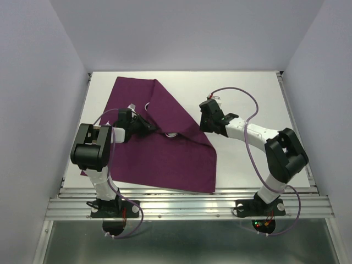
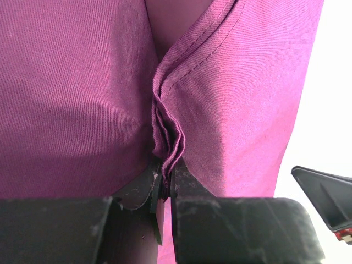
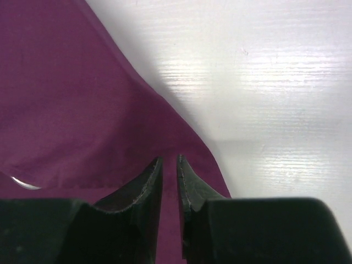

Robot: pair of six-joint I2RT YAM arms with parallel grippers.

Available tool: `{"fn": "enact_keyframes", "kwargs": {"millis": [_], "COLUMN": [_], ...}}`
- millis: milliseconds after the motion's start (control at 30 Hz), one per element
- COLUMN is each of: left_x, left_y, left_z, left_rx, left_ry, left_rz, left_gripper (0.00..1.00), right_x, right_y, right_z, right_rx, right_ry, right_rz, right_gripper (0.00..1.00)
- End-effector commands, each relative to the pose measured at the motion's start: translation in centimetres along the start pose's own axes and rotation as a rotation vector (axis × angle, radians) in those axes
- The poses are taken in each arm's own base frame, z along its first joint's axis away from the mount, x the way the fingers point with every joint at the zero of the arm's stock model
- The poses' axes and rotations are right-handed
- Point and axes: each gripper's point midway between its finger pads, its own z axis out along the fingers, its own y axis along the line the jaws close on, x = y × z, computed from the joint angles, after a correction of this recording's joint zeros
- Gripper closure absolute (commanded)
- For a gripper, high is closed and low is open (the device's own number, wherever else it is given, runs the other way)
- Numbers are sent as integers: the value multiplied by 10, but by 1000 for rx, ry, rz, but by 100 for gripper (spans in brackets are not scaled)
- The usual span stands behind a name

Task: Prepare the surgical pack
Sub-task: Pack the surgical kit at the center of the board.

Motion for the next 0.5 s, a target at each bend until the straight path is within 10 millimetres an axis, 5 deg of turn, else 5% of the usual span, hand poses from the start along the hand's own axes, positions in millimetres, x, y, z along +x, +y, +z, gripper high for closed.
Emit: {"fn": "enact_keyframes", "kwargs": {"millis": [0,167,333,467], "left_x": [8,11,12,9], "left_y": [22,24,25,23], "left_z": [2,2,2,2], "left_rx": [-77,-80,-84,-81], "left_ry": [28,33,34,28], "left_rz": [0,0,-2,0], "left_gripper": [100,100,100,100], "right_x": [34,63,32,28], "right_y": [-19,-36,-20,-10], "right_z": [8,15,-8,-33], "right_rx": [56,90,47,10], "right_ry": [55,109,45,21], "right_rz": [-4,-4,-20,-42], "right_gripper": [78,78,79,79]}}
